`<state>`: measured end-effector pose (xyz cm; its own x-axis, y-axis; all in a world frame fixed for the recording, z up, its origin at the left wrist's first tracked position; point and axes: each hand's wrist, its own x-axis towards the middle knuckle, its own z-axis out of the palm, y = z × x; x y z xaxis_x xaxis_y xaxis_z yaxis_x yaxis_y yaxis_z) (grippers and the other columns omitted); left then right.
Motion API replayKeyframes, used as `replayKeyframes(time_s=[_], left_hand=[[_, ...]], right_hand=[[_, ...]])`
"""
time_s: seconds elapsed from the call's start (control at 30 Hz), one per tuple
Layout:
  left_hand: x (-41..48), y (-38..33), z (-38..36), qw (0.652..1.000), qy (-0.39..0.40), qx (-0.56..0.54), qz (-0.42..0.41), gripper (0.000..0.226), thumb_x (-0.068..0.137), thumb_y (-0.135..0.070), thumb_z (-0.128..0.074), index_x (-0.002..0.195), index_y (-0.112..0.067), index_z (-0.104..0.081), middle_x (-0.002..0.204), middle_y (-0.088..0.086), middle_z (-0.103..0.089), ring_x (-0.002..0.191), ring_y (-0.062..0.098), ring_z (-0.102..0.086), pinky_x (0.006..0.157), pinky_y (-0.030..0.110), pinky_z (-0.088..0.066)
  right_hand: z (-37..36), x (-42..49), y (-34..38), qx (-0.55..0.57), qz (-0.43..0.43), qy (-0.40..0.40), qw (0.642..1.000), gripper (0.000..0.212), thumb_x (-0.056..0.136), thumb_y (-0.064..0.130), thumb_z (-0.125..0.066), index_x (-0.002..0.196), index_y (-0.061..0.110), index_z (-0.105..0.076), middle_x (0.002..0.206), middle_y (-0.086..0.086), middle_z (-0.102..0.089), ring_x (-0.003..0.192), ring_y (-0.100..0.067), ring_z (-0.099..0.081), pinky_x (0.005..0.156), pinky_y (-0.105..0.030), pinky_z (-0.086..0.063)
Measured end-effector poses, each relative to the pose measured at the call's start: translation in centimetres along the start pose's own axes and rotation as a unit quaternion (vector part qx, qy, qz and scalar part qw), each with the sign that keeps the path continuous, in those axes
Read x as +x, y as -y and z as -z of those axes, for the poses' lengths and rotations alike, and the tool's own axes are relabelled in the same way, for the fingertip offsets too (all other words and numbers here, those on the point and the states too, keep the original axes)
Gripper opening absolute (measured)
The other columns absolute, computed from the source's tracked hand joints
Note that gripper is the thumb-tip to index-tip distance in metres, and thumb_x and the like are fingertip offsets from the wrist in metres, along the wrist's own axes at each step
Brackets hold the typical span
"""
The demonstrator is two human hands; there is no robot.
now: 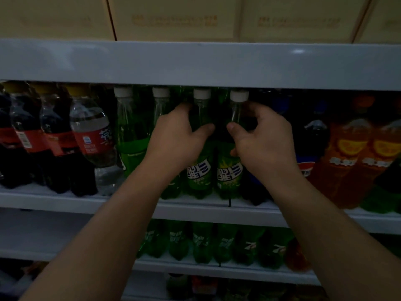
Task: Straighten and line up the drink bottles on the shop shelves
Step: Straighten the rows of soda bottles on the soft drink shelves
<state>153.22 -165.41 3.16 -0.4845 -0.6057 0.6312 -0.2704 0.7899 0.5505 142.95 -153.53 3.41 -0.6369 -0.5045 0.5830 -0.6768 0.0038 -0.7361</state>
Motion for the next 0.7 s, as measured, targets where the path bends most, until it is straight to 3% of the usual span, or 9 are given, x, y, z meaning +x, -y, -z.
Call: replayKeyframes(time_s=[0.1,0.17,0.23,0.33,0.5,0.6,0.7], left_hand=[[-0.2,0.2,0.0,0.999,0.010,-0.037,-0.017,0.044,0.084,-0.042,-0.067,0.119,-0.016,-0.058,0.072,-0.028,-0.036,0.062,-0.034,-0.037,0.051,-0.007,-0.029],[-0.2,0.3,0.0,0.999,0.014,-0.047,-0.020,0.042,0.085,-0.041,-0.065,0.118,-0.016,-0.058,0.071,-0.026,-0.037,0.061,-0.034,-0.037,0.051,-0.007,-0.029],[0.0,0.4,0.2,0.998,0.020,-0.048,-0.023,0.037,0.087,-0.041,-0.063,0.115,-0.016,-0.059,0.070,-0.024,-0.041,0.060,-0.027,-0.043,0.048,-0.004,-0.031],[0.3,0.7,0.6,0.998,0.040,-0.035,-0.020,0.032,0.089,-0.042,-0.059,0.110,-0.017,-0.058,0.070,-0.016,-0.049,0.059,-0.005,-0.048,0.043,0.008,-0.029],[0.5,0.7,0.9,0.995,0.081,-0.027,-0.042,0.024,0.095,-0.037,-0.052,0.104,-0.015,-0.053,0.072,-0.008,-0.050,0.062,0.003,-0.050,0.048,0.017,-0.036],[0.4,0.6,1.4,0.993,0.098,-0.032,-0.053,0.021,0.095,-0.034,-0.051,0.099,-0.013,-0.054,0.074,-0.001,-0.057,0.059,0.010,-0.057,0.050,0.021,-0.046],[-0.2,0.9,2.2,0.988,0.107,-0.086,-0.065,0.019,0.094,-0.030,-0.052,0.107,-0.017,-0.055,0.078,0.000,-0.064,0.060,0.010,-0.064,0.056,0.033,-0.056]], right_hand=[[0.1,0.1,0.3,0.004,0.003,-0.045,0.999,0.019,0.087,0.029,-0.063,0.105,0.024,-0.060,0.093,0.012,-0.065,0.054,-0.006,-0.064,0.048,-0.019,-0.050],[-0.1,0.2,0.8,-0.022,0.012,-0.065,0.998,0.017,0.088,0.034,-0.062,0.100,0.021,-0.062,0.081,0.010,-0.065,0.050,-0.003,-0.061,0.046,-0.014,-0.046],[-0.3,0.5,1.3,-0.048,0.020,-0.075,0.996,0.015,0.091,0.033,-0.059,0.093,0.019,-0.063,0.071,0.007,-0.063,0.049,-0.003,-0.060,0.044,-0.013,-0.044],[-0.6,1.0,1.8,-0.087,0.020,-0.074,0.993,0.016,0.093,0.030,-0.055,0.095,0.017,-0.064,0.071,0.003,-0.063,0.052,-0.004,-0.060,0.049,-0.018,-0.050],[-0.9,1.5,1.8,-0.105,0.004,-0.077,0.991,0.017,0.094,0.027,-0.053,0.094,0.016,-0.065,0.073,0.000,-0.065,0.052,-0.008,-0.061,0.050,-0.024,-0.053],[-0.9,1.3,1.9,-0.118,0.020,-0.090,0.989,0.017,0.094,0.028,-0.053,0.085,0.018,-0.064,0.064,0.007,-0.061,0.048,-0.002,-0.059,0.047,-0.015,-0.048],[-1.0,0.3,2.0,-0.111,0.034,-0.115,0.987,0.014,0.092,0.032,-0.056,0.084,0.024,-0.064,0.064,0.018,-0.057,0.054,0.003,-0.059,0.046,-0.002,-0.036]])
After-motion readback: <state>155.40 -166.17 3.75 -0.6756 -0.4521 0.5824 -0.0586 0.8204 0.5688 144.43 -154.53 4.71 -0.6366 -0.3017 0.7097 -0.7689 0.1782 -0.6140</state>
